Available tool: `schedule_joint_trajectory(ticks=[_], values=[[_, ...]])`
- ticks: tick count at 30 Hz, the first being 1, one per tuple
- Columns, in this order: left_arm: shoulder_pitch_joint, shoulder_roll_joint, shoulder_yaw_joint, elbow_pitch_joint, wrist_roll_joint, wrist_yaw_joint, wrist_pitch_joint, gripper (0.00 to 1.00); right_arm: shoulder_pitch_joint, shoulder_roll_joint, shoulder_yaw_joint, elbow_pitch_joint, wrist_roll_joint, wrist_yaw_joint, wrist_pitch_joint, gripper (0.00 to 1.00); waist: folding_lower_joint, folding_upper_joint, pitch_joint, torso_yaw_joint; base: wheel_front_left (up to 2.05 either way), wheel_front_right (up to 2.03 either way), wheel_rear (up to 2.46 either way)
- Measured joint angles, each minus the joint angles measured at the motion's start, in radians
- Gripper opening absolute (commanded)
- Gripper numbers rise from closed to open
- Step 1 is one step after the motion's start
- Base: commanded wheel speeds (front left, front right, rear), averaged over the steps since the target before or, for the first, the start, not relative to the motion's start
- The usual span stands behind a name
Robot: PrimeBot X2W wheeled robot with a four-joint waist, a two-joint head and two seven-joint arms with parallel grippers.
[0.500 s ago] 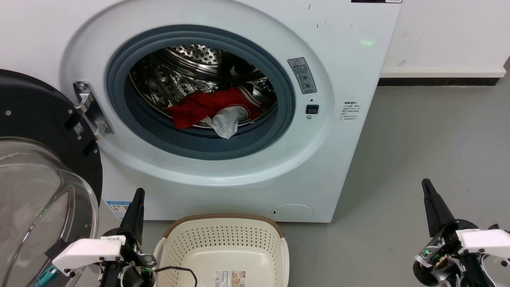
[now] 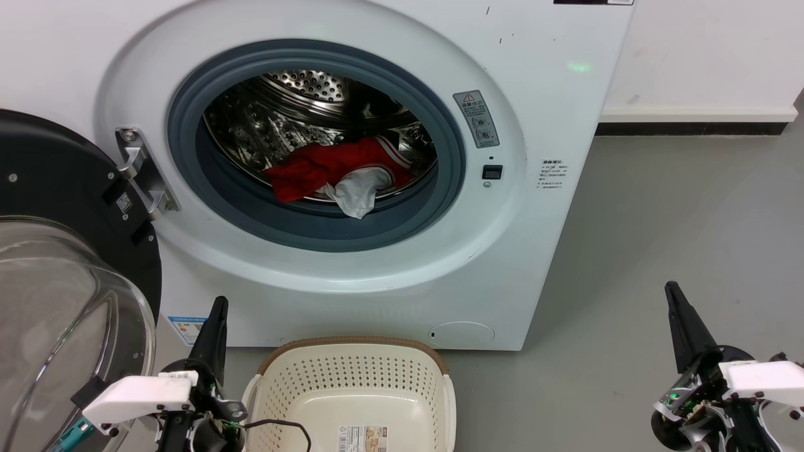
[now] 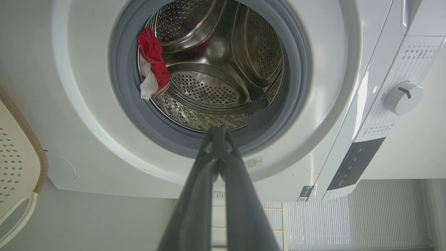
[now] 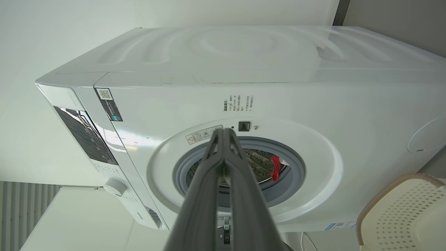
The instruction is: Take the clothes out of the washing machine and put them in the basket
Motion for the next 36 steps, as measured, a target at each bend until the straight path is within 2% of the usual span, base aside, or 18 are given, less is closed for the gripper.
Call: schedule_joint_trajectory(ticks=[2, 3, 12, 19, 36], values=[[0.0, 0.0, 0.0, 0.0, 0.0, 0.0, 0.0, 0.0, 0.0, 0.0, 0.0, 0.0, 0.0, 0.0, 0.0, 0.0, 0.0, 0.0, 0.0, 0.0, 0.0, 0.0, 0.0], [0.0, 0.0, 0.0, 0.0, 0.0, 0.0, 0.0, 1.0, 0.0, 0.0, 0.0, 0.0, 0.0, 0.0, 0.0, 1.0, 0.0, 0.0, 0.0, 0.0, 0.0, 0.0, 0.0], [0.02, -0.003, -0.039, 0.019, 0.021, 0.0, -0.032, 1.0, 0.031, 0.002, 0.007, 0.001, -0.005, 0.0, -0.03, 1.0, 0.0, 0.0, 0.001, -0.001, 0.0, 0.0, 0.0], [0.007, -0.003, -0.052, -0.007, 0.101, 0.0, -0.065, 1.0, 0.036, 0.003, 0.007, -0.025, -0.072, 0.0, -0.064, 1.0, 0.0, 0.0, 0.002, -0.002, 0.0, 0.0, 0.0], [-0.007, -0.003, -0.093, -0.075, 0.426, 0.0, -0.136, 1.0, 0.056, 0.004, 0.032, -0.112, -0.444, 0.0, -0.135, 1.0, 0.0, 0.0, 0.002, -0.006, 0.0, 0.0, 0.0]])
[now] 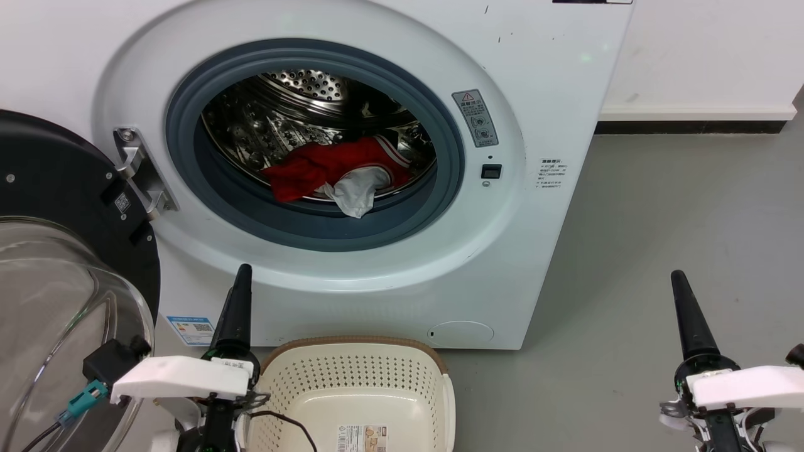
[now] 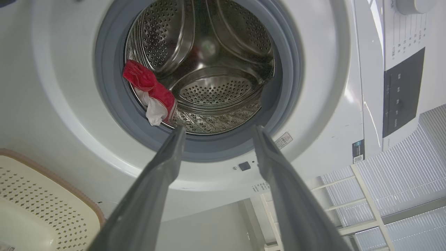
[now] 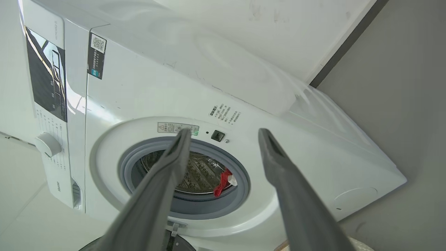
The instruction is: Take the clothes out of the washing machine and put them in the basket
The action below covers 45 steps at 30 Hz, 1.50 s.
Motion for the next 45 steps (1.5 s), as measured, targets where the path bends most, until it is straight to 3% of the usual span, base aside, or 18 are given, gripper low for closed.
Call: schedule_joint_trajectory(ticks=[16, 45], values=[[-0.01, 0.0, -0.035, -0.005, 0.309, 0.0, -0.054, 1.0, 0.012, 0.0, 0.022, -0.019, -0.338, 0.0, -0.055, 1.0, 0.0, 0.0, 0.001, 0.001, 0.0, 0.0, 0.0], [-0.022, 0.001, -0.079, 0.004, 0.681, 0.009, -0.137, 1.0, 0.027, 0.0, 0.035, 0.001, -0.734, 0.0, -0.137, 1.0, 0.0, 0.0, 0.006, 0.005, 0.0, 0.0, 0.0]])
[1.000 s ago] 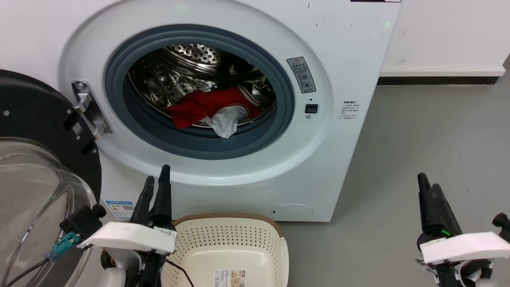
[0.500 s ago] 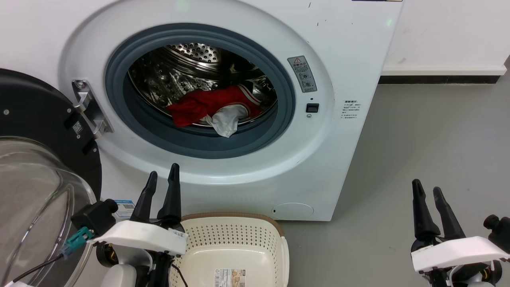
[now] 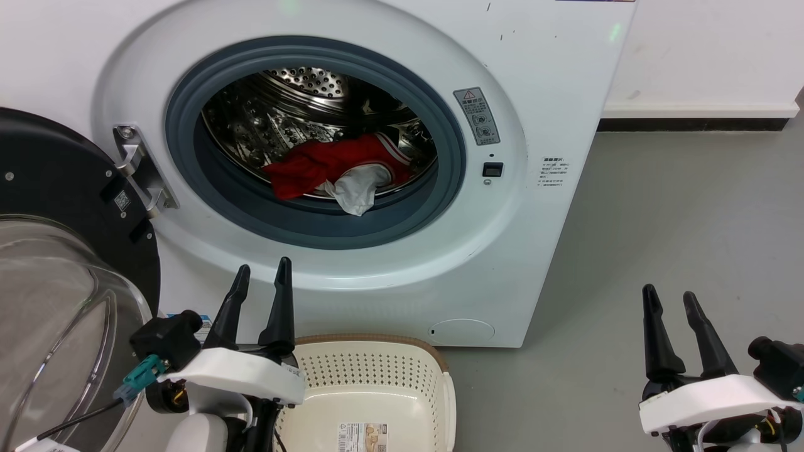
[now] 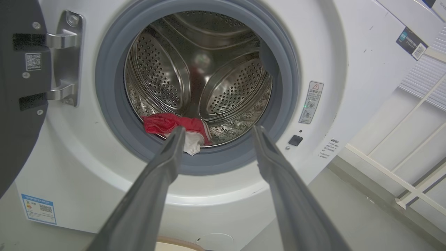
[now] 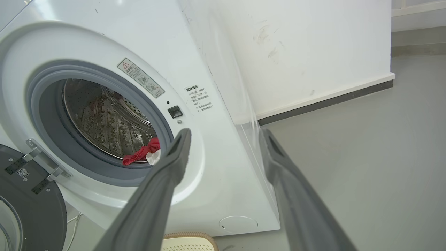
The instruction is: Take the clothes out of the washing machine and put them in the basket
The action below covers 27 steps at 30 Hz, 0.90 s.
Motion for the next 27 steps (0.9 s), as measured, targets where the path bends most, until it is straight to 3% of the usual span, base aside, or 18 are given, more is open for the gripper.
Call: schedule_joint_trajectory(ticks=[27], values=[[-0.013, 0.001, -0.009, 0.012, 0.239, 0.027, -0.059, 1.0, 0.004, 0.0, 0.005, 0.027, -0.263, 0.0, -0.06, 1.0, 0.0, 0.0, 0.002, 0.005, 0.0, 0.0, 0.0]])
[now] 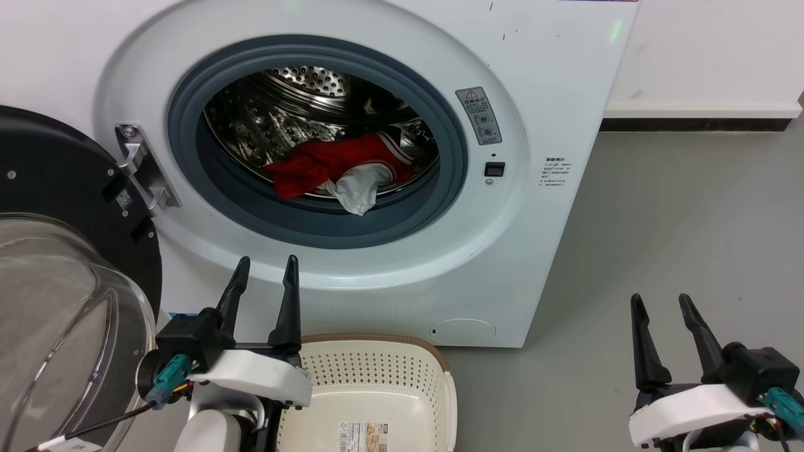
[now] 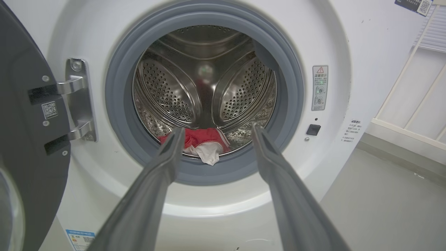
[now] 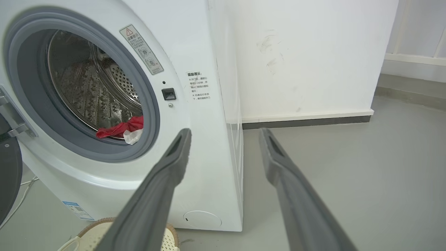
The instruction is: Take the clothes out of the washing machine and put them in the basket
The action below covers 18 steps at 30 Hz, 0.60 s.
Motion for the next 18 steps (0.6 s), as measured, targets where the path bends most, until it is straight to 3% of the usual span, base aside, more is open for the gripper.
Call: schedule_joint_trajectory(ticks=[18], values=[[0.0, 0.0, 0.001, 0.009, 0.13, 0.009, -0.034, 1.0, 0.0, 0.0, -0.002, 0.04, -0.127, 0.0, -0.034, 1.0, 0.0, 0.0, -0.001, 0.002, 0.0, 0.0, 0.0]])
